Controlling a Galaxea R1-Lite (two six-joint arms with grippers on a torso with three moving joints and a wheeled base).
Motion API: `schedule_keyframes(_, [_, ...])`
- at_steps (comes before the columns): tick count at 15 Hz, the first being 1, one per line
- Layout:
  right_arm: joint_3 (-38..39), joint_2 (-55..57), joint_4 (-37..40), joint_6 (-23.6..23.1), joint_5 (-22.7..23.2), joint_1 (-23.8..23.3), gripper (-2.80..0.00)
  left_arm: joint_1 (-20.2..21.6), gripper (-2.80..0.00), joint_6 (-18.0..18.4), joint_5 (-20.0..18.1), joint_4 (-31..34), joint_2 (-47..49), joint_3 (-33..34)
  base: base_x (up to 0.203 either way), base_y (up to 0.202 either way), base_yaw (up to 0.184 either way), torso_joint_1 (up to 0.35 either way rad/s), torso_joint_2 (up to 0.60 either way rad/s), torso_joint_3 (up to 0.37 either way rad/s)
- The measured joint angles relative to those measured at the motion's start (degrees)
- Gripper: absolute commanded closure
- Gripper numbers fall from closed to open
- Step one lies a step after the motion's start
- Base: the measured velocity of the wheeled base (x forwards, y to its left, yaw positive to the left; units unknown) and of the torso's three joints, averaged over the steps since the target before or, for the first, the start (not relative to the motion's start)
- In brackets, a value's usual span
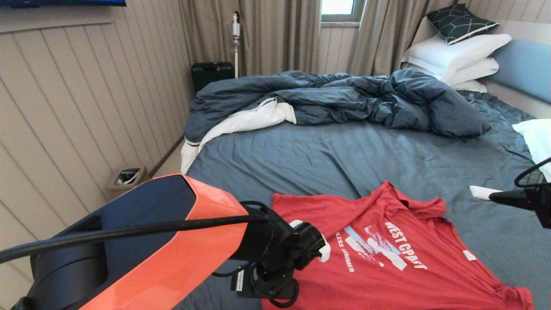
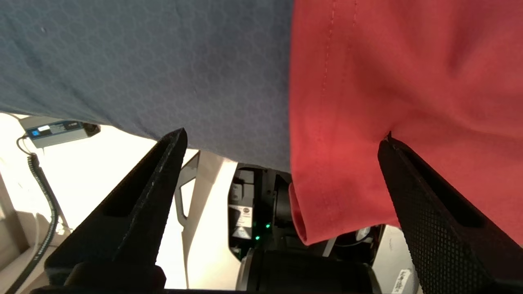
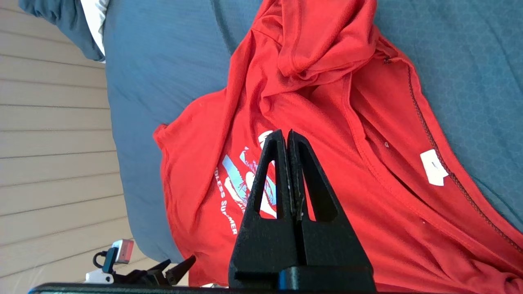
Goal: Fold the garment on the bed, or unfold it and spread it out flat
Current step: Unford the red T-shirt
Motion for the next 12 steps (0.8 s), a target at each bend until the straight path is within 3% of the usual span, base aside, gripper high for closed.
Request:
schedule_keyframes(1, [-0.09,-0.02,-0.02,-0.02,0.1,-0.14,0.0,-0.06,0.0,0.09,0.0,0.26,0.0,0.0,0.0,0.0,0.0,0.0,0.0,0.0])
schedule_keyframes(12, [-0.57,-0.22,0.0,0.09,1.07,-1.09,0.0,-0.15,0.0,-0.24,0.85,-0.46,0.17,0.09,0.0,0.0,0.0,0.0,0.0,0.0])
